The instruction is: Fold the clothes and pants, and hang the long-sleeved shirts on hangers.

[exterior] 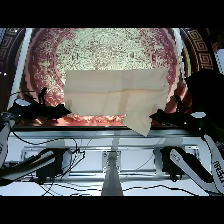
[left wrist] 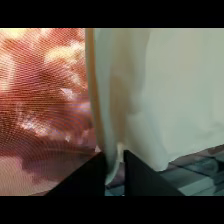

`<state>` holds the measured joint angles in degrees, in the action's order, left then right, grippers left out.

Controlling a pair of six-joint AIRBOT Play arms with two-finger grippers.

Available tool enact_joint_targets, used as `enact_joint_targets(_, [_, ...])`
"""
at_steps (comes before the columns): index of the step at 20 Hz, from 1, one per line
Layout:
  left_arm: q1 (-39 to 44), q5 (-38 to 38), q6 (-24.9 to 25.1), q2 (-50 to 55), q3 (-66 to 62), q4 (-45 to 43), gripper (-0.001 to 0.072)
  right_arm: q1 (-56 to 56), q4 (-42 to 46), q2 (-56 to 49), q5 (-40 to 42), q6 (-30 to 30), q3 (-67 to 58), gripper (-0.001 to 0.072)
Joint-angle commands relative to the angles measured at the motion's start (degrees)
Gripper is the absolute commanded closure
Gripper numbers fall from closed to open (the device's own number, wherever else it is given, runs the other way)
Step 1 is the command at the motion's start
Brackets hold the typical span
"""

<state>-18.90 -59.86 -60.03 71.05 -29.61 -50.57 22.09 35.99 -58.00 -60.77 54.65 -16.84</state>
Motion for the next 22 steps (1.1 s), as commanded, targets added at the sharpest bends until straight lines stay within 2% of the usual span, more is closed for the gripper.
enact_joint_targets(1, [0.33,-3.45,0.52,1.38,-2.95,-0.35,0.0686,0.02,-1.7,0.02,-2.73,-1.86,-4.02,0.0697])
enact_joint_targets(4, [0.33,-9.88,3.63,1.38,-10.67,-0.35,0.0686,0.0,-1.73,0.02,-6.6,-1.81,-10.6,0.0697])
enact_joint_targets(6, [0.33,-14.25,3.93,1.38,-17.66,-0.07,0.0686,0.02,-4.22,0.02,-9.51,-0.5,-15.63,0.0697])
enact_joint_targets(8, [0.33,-13.16,3.89,1.4,-23.54,3.06,0.0688,0.0,-9.62,0.02,-9.25,1.86,-19.82,0.0697])
enact_joint_targets(9, [0.39,-10.16,3.89,1.4,-25.11,6.25,0.0688,0.0,-11.93,0.0,-7.13,2.36,-21.31,0.0697])
enact_joint_targets(10, [0.83,-6.27,3.89,1.51,-25.55,10.14,0.0688,-0.52,-13.46,0.0,-3.02,4.59,-22.45,0.0698])
enact_joint_targets(13, [3.74,8.22,3.87,4.11,-25.53,16.72,0.069,-7.08,-13.31,-0.87,16.65,10.01,-24.28,0.0698])
enact_joint_targets(18, [10.99,31.15,3.96,14.21,-25.83,32.87,0.0688,-20.44,-13.38,-11.82,49.48,12.63,-30.38,0.0698])
enact_joint_targets(20, [13.6,35.36,3.96,18.03,-27.15,36.46,0.0687,-23.15,-13.35,-18.6,56.54,12.68,-34.45,0.0697])
enact_joint_targets(22, [14.93,35.89,3.96,20.61,-29.35,36.72,0.0687,-23.56,-13.31,-24.74,57.16,12.63,-38.73,0.0687])
